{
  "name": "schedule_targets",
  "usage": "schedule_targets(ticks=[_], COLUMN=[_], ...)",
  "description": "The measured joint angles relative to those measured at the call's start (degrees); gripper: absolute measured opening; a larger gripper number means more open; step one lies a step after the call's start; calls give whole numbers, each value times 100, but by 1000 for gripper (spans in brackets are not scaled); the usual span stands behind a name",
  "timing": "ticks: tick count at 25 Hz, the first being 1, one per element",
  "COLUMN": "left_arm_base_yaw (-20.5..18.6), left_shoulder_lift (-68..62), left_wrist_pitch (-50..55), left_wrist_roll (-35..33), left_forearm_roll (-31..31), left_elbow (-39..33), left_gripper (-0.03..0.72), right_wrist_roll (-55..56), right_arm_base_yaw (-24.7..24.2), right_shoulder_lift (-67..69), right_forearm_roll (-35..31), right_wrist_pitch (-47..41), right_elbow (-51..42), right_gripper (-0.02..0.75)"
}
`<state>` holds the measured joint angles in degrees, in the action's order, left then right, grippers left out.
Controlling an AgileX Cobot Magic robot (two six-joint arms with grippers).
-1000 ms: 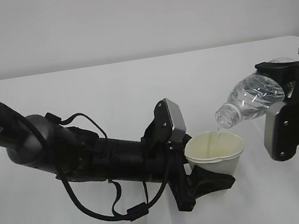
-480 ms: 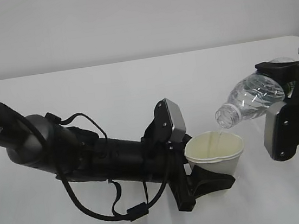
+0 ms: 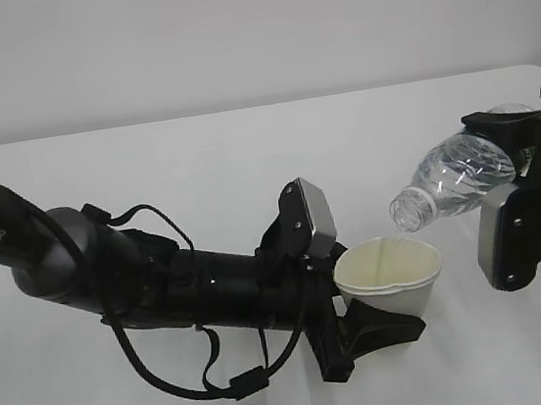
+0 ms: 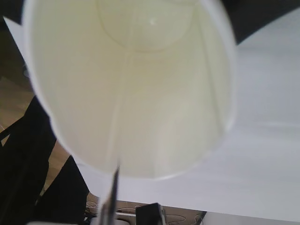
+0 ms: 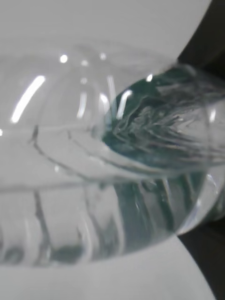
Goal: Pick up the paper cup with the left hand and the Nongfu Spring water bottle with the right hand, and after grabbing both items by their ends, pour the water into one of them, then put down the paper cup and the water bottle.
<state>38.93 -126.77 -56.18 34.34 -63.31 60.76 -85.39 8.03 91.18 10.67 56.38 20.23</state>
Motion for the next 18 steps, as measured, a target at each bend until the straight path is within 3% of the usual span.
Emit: schedule_targets(ticks=[18], left_arm_base_yaw=[0], left_shoulder_lift=[0], left_wrist_pitch=[0], left_wrist_roll=[0], left_forearm_roll=[0], left_elbow=[0], left_gripper=[428], right_wrist_roll=[-95], right_arm_base_yaw=[0], right_shoulder_lift=[0], right_forearm_roll=[0], right_wrist_pitch=[131], right_elbow=[0], right_gripper=[419])
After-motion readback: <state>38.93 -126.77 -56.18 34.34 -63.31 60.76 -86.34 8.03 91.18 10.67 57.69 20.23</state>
